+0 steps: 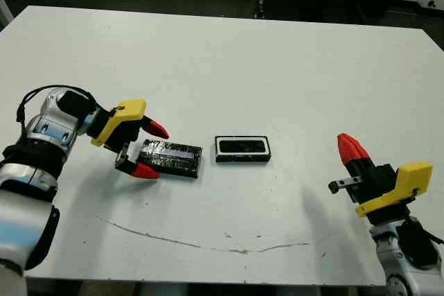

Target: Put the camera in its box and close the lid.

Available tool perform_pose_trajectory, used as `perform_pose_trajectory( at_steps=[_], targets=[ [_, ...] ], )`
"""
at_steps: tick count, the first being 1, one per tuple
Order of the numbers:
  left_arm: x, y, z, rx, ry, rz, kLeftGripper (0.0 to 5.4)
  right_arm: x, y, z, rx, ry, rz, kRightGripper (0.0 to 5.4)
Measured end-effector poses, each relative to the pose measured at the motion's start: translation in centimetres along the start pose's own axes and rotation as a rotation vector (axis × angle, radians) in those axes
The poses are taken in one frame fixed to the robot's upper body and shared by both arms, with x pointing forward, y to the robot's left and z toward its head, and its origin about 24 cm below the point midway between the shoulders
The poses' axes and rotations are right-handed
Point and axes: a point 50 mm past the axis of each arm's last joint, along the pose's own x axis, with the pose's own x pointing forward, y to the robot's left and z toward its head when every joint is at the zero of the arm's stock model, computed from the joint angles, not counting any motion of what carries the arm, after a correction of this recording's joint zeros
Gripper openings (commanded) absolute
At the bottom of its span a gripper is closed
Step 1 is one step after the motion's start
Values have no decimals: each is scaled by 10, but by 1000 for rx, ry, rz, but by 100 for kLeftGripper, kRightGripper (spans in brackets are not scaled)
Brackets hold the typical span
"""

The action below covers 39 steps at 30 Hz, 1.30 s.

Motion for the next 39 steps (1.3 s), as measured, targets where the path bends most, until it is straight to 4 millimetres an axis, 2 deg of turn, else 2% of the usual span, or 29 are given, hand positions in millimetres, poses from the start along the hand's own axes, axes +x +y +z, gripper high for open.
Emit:
perform_pose_trajectory(
  at_steps=[5, 8, 16, 22, 39],
  targets=[
    [0, 1, 2, -49, -2, 8, 540, 0, 0, 0, 0, -1, 0, 1],
    [0, 2, 3, -68, -7, 28, 514, 0, 0, 0, 0, -1, 0, 0],
    [3, -2, 3, -75, -8, 44, 400, 0, 0, -1, -2, 2, 3, 0],
    [1, -3, 6, 1, 14, 35, 316, -1, -1, -1, -6, -2, 3, 0],
    [3, -2, 9, 37, 43, 13, 315, -1, -2, -1, -7, -1, 1, 0]
  ],
)
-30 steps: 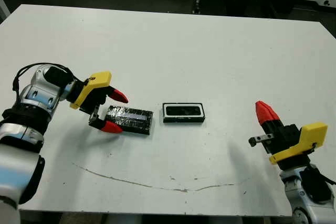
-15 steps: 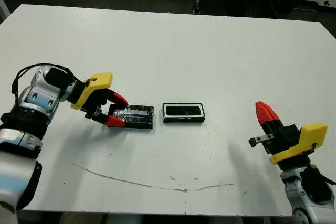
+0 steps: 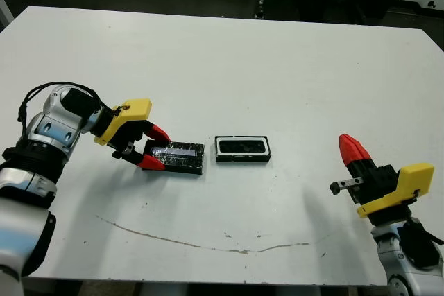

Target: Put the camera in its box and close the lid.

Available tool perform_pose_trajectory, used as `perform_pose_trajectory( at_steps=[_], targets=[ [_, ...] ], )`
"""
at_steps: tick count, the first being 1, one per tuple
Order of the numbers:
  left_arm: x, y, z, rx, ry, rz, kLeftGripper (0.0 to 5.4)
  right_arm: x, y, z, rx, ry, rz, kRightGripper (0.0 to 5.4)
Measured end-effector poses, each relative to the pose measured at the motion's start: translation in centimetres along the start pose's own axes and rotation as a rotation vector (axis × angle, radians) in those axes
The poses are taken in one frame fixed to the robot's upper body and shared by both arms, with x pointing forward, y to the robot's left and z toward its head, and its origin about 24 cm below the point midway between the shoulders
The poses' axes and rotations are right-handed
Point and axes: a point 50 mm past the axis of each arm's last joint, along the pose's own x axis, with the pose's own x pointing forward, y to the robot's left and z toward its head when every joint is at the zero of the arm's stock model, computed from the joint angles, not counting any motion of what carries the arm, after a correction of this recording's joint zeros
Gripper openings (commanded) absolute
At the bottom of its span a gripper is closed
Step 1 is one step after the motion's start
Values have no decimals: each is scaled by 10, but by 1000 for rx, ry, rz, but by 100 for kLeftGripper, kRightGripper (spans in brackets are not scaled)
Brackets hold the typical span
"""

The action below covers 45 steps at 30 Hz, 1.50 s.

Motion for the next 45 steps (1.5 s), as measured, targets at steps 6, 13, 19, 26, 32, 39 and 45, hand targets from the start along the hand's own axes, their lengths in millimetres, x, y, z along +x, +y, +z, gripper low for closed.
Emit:
perform_pose_trajectory(
  at_steps=[6, 13, 19, 26, 32, 39, 45],
  targets=[
    [1, 0, 0, -3, -31, 110, 315, 0, 0, -1, 2, 5, 0, 0],
    [-5, 0, -2, -164, -180, 157, 315, 0, 0, -1, 3, 12, 3, 0],
    [-5, -1, 4, -211, -268, 157, 315, 1, 1, 0, 3, 11, 7, 0],
    [-4, -2, 14, -230, -332, 145, 315, 2, 2, -1, 2, 19, 12, 0],
    [3, -4, 17, -241, -340, 206, 315, 2, 2, -1, 2, 19, 15, 0],
    [12, -7, 19, -226, -342, 282, 315, 2, 2, -1, -2, 21, 18, 0],
    [21, -9, 19, -224, -344, 292, 315, 2, 2, -2, 4, 31, 16, 0]
  ],
)
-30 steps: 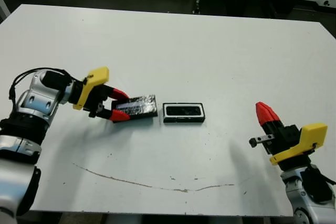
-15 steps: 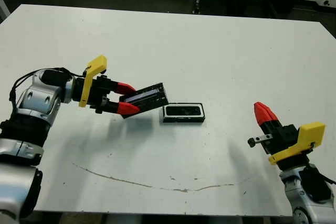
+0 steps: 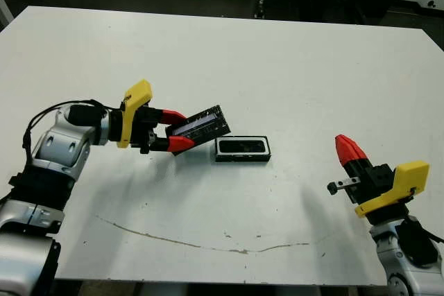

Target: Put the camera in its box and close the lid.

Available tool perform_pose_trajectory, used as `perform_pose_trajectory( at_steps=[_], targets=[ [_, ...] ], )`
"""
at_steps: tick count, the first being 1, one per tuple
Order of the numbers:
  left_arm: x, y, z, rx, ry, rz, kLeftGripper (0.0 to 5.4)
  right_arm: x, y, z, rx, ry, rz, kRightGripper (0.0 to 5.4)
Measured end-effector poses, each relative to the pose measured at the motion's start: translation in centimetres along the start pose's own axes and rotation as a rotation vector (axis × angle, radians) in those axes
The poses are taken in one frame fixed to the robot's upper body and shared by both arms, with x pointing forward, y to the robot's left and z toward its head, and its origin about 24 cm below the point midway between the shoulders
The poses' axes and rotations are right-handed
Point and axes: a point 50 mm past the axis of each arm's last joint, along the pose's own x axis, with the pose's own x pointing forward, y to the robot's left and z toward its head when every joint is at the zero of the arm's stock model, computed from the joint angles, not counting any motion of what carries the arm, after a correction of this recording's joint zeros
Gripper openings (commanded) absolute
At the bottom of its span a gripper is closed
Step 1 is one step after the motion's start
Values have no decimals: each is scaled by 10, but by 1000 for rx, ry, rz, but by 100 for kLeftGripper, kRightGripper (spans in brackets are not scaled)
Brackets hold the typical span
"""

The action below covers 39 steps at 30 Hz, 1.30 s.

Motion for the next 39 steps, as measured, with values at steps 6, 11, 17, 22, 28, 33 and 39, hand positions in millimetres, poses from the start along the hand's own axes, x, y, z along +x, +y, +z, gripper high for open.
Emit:
perform_pose_trajectory(
  at_steps=[6, 11, 17, 22, 28, 33, 39],
  targets=[
    [4, -1, 2, 26, 13, 8, 315, 0, 0, 1, -1, -2, 1, 0],
    [8, -4, 1, 26, 15, -19, 315, 0, 0, 1, 3, -3, 1, 0],
    [14, -5, -9, -15, 22, -57, 315, 0, 1, 0, 5, -1, 2, 0],
    [21, -4, -12, -26, 26, -79, 315, 0, 1, 1, 4, -3, -2, 0],
    [31, -4, -9, -9, 26, -101, 315, -1, 1, 1, 7, -4, -2, 0],
    [34, -3, -9, -7, 28, -103, 315, -1, 1, 1, 10, -4, -2, 0],
    [37, -3, -8, -9, 26, -111, 315, -1, 1, 0, 13, -4, -2, 0]
  ],
)
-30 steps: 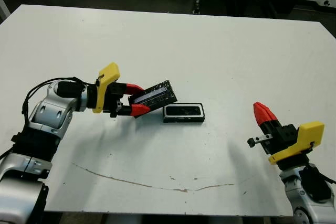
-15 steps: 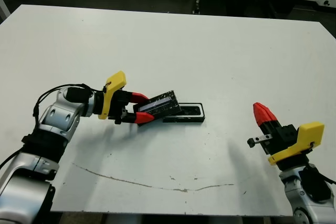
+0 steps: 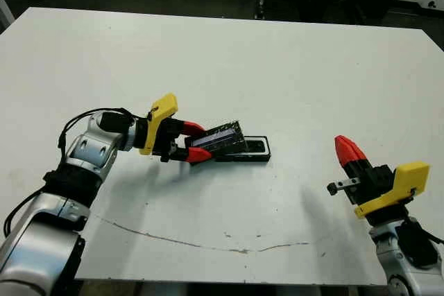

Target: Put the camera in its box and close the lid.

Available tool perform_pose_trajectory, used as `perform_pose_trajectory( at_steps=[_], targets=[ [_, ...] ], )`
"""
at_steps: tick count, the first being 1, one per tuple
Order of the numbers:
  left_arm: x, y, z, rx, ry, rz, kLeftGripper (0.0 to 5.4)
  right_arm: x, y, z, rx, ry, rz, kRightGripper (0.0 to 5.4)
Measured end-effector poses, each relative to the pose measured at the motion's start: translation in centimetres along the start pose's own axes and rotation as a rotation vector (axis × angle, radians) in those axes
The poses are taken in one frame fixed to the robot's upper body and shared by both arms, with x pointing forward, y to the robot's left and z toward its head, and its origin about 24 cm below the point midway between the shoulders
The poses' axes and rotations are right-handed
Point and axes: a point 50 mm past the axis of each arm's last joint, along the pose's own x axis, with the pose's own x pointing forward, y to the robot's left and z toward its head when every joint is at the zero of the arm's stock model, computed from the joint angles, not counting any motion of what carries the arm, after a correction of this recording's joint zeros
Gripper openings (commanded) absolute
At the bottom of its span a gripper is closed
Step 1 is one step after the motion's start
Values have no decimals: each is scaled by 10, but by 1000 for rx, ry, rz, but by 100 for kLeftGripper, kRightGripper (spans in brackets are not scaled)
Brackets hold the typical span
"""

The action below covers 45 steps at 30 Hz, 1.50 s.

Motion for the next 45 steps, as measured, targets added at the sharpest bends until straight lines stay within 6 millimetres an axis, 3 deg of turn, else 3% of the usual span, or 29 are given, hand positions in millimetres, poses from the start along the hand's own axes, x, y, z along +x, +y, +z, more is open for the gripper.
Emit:
perform_pose_trajectory(
  at_steps=[12, 45],
  targets=[
    [8, 0, 1, -2, -9, -29, 315, -1, 0, -1, 0, 2, -6, 0],
    [59, 2, 15, 129, 13, -114, 315, -1, -1, -1, 2, -8, -7, 0]
  ],
)
